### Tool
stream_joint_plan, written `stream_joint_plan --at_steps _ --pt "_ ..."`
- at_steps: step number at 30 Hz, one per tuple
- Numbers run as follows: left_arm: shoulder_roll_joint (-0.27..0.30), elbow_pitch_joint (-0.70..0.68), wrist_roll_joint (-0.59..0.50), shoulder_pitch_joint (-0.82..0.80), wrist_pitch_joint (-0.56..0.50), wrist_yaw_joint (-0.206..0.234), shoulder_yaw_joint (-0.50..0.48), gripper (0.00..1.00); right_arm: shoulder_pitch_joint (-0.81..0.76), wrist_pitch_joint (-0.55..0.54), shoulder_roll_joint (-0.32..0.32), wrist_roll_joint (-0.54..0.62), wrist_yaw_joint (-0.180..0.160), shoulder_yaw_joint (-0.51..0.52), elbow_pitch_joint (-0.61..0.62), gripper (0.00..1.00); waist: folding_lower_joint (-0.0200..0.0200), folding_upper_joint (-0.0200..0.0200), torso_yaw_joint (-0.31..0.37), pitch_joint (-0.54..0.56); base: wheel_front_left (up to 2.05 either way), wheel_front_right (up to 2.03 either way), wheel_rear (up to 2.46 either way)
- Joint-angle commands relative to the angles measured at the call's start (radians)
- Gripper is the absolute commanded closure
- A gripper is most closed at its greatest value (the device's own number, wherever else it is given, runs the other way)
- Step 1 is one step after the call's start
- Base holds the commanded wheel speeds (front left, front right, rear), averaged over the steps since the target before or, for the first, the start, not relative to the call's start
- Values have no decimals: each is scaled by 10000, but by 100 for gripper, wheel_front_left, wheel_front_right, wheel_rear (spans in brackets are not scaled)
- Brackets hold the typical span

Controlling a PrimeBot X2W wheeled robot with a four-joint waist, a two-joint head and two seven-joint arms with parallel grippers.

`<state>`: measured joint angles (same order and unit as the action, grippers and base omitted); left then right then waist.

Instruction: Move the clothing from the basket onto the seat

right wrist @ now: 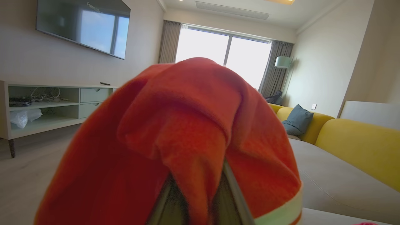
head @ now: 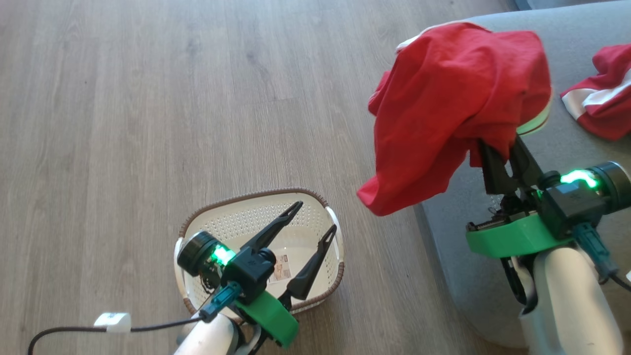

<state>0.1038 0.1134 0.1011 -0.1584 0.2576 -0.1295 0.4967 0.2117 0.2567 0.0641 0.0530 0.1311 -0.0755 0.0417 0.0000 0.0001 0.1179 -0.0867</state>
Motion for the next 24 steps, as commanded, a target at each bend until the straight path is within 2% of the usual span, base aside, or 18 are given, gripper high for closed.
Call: stream_joint_plan --at_steps 1,11,24 --pt "81 -240 -56 -110 42 -11 -262 0 281 51 -43 48 -4 -111 445 100 0 -1 39 -32 0 0 0" --pt "145 510 -314 234 42 -11 -383 0 38 51 -12 86 -4 309 736 100 0 -1 320 -43 0 0 0" --pt "-8 650 -398 519 42 -11 -665 0 -216 51 -32 56 -4 562 786 100 0 -1 536 86 0 0 0"
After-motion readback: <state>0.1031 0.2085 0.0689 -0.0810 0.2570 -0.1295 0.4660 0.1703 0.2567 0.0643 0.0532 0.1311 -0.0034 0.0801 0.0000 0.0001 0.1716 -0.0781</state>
